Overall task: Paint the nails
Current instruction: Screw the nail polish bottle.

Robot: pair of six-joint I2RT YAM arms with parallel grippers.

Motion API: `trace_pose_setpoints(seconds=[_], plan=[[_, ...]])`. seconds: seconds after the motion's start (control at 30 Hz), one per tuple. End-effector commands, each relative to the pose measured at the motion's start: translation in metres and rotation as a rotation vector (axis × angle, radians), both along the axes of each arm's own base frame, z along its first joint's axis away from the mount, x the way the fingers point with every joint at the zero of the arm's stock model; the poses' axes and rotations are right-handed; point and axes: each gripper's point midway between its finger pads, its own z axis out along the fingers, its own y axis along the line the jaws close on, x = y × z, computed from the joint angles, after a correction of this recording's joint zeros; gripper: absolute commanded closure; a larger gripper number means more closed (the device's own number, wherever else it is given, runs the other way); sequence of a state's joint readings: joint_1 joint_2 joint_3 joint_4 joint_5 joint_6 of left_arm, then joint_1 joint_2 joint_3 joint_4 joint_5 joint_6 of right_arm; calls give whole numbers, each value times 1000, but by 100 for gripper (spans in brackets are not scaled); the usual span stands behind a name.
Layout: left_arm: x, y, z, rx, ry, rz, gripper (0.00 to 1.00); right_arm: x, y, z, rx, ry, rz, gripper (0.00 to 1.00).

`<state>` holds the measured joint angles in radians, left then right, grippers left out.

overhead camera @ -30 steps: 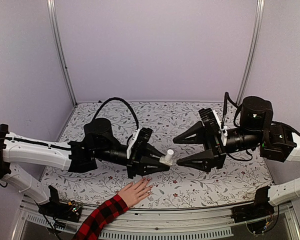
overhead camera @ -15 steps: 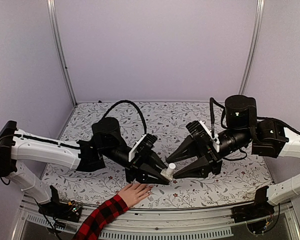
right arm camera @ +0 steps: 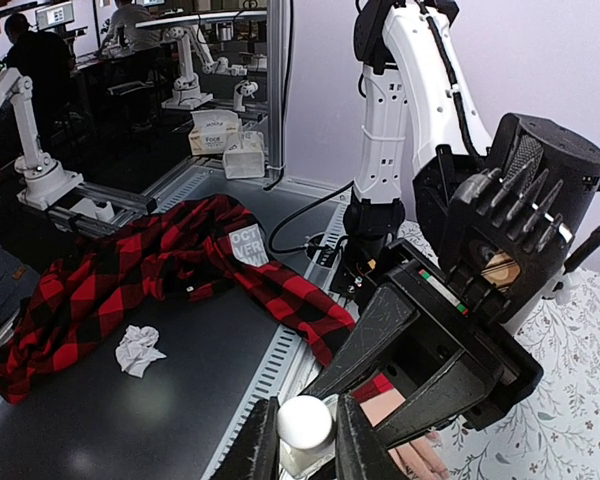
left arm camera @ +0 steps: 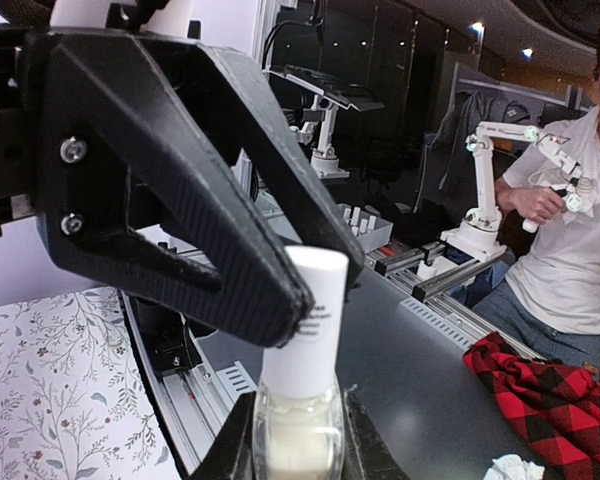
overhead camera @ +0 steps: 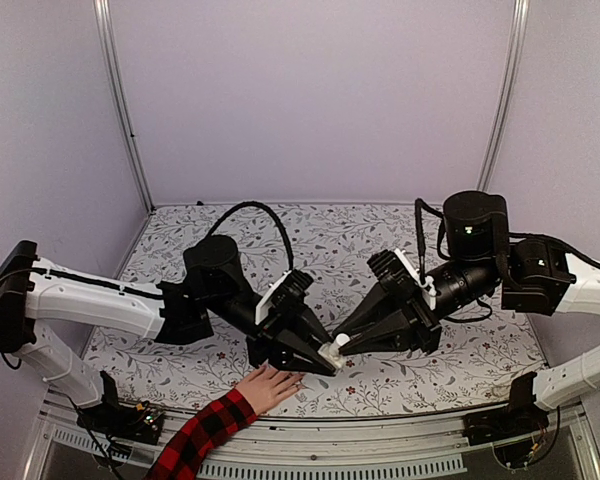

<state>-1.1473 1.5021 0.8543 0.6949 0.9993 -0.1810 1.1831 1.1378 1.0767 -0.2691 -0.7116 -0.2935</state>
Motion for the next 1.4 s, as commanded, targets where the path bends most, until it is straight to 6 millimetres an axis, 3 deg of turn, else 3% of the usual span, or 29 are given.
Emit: trace_pose_setpoints(seconds=[0.0, 0.23, 0.53, 0.9, 1.2, 1.37], plan=[[3, -2, 16, -58, -22, 25, 100, -2, 2, 7, 13, -23, -7, 82], [14, 0, 27, -95, -45, 109, 100, 6, 7, -7, -26, -30, -50, 91], [47, 14, 48, -182, -76, 349, 100, 26, 13, -20, -50, -37, -172, 100], [83, 18, 56, -198, -112, 594, 100, 59, 28, -34, -100, 10, -347, 100], [119, 25, 61, -214, -110, 812, 100, 107, 31, -40, -104, 33, -585, 100], [139, 35, 67, -248, -97, 945, 100, 124, 30, -38, -74, 46, -687, 100]])
